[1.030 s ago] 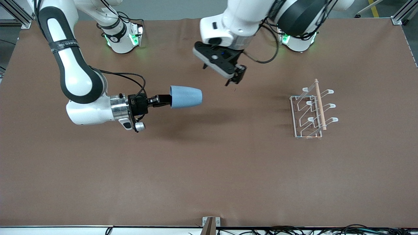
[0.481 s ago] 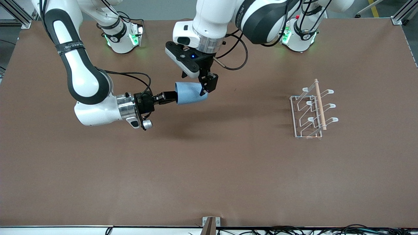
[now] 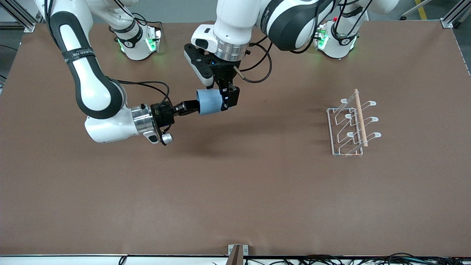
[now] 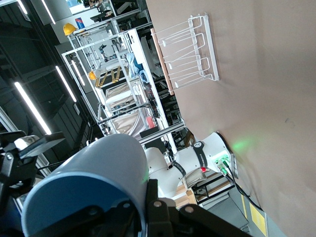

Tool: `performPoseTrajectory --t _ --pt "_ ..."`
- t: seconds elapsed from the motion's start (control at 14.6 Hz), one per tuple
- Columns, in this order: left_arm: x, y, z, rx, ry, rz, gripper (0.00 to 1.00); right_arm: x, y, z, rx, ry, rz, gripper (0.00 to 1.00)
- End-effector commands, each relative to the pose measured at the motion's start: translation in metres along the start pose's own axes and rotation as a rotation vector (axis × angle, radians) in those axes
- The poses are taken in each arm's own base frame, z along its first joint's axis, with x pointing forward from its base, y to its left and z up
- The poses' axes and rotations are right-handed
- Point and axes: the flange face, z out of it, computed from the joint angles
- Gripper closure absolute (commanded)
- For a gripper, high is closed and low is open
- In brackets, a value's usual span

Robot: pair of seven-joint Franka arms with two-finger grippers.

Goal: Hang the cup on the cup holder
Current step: 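Lift the blue cup with the right gripper while the left gripper approaches, then grasp the cup rim with the left gripper from the right gripper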

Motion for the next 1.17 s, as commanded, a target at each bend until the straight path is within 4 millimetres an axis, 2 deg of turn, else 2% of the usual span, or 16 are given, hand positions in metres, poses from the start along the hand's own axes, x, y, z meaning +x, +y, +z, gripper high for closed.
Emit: performPoseTrajectory --t 0.0,0.07,0.27,0.41,0.48,0.62,0.69,0.76,0.82,0.96,1.1 --pt "0.003 0.004 0.022 -0.001 -0.019 0.030 0.00 -0.003 -0.008 0.002 0.021 -0.017 -0.017 0.97" --pt "0.004 0.007 0.023 -0.002 -0.019 0.035 0.00 -0.003 -0.008 0.002 0.021 -0.017 -0.017 0.97" --pt "0.004 0.008 0.044 -0.012 -0.027 0.103 0.00 -0.003 -0.007 0.004 0.020 -0.019 -0.014 0.96" --pt "0.004 0.007 0.049 -0.013 -0.020 0.123 0.07 -0.003 -0.007 0.004 0.020 -0.019 -0.013 0.96" --pt "0.004 0.008 0.050 -0.014 -0.021 0.123 0.17 -0.003 -0.007 0.004 0.018 -0.019 -0.013 0.96" --pt "0.004 0.008 0.054 -0.015 -0.026 0.128 0.52 -0.003 -0.007 0.003 0.020 -0.017 -0.010 0.92" --pt "0.003 0.007 0.055 -0.013 -0.028 0.128 0.66 -0.002 -0.008 0.000 0.022 -0.013 0.006 0.88" --pt "0.002 0.006 0.056 -0.010 -0.041 0.128 0.75 -0.002 -0.008 -0.002 0.022 -0.012 0.025 0.78" --pt "0.000 0.003 0.053 0.000 -0.051 0.129 0.75 -0.002 -0.011 -0.003 0.019 -0.008 0.021 0.01" --pt "-0.011 -0.011 0.051 0.025 -0.130 0.127 0.75 -0.001 -0.017 -0.006 0.009 0.002 0.007 0.00" --pt "-0.024 -0.026 0.049 0.067 -0.220 0.136 0.75 -0.002 -0.013 -0.014 -0.047 0.007 -0.001 0.00"
